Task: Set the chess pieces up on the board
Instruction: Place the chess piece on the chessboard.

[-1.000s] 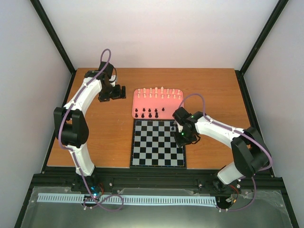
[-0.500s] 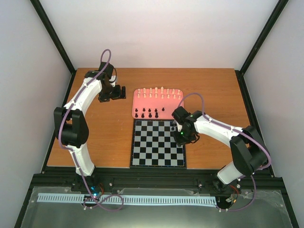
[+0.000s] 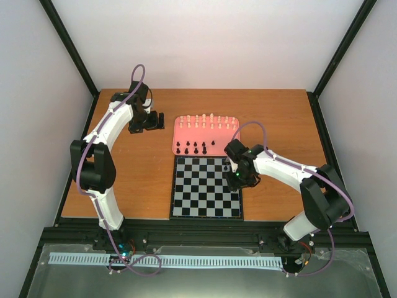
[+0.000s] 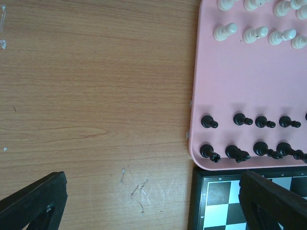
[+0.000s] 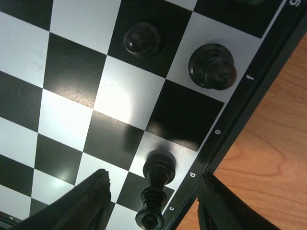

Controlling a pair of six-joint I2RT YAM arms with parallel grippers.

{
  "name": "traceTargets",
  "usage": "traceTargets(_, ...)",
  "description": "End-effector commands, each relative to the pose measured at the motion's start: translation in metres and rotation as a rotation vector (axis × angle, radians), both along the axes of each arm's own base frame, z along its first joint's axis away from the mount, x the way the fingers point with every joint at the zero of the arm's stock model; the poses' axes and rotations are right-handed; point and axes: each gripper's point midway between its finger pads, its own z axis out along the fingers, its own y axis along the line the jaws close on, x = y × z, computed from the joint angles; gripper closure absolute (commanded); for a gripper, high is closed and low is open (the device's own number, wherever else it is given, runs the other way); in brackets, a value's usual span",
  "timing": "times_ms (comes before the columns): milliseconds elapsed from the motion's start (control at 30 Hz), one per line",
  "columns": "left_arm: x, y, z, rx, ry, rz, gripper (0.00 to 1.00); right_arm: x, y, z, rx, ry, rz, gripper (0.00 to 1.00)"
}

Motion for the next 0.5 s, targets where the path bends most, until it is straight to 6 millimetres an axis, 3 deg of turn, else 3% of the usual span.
traceTargets(0, 0.002, 0.000, 0.013, -0.005, -0.036, 0.007, 0.00, 0.007, 0.004, 0.016, 0.012, -0.047, 0.012, 0.47)
traceTargets(200, 0.002, 0.000, 0.015, -0.009, -0.039, 0.007, 0.00, 0.023, 0.002, 0.058, -0.007, -0.136, 0.012, 0.41)
traceTargets(300, 0.002, 0.000, 0.015, -0.009, -0.039, 0.006, 0.00, 0.040, 0.003, 0.079, -0.012, -0.195, 0.016, 0.39)
traceTargets(467, 0.002, -0.001, 0.016, -0.012, -0.041, 0.006, 0.00, 0.078, 0.016, 0.094, 0.012, -0.236, 0.017, 0.39)
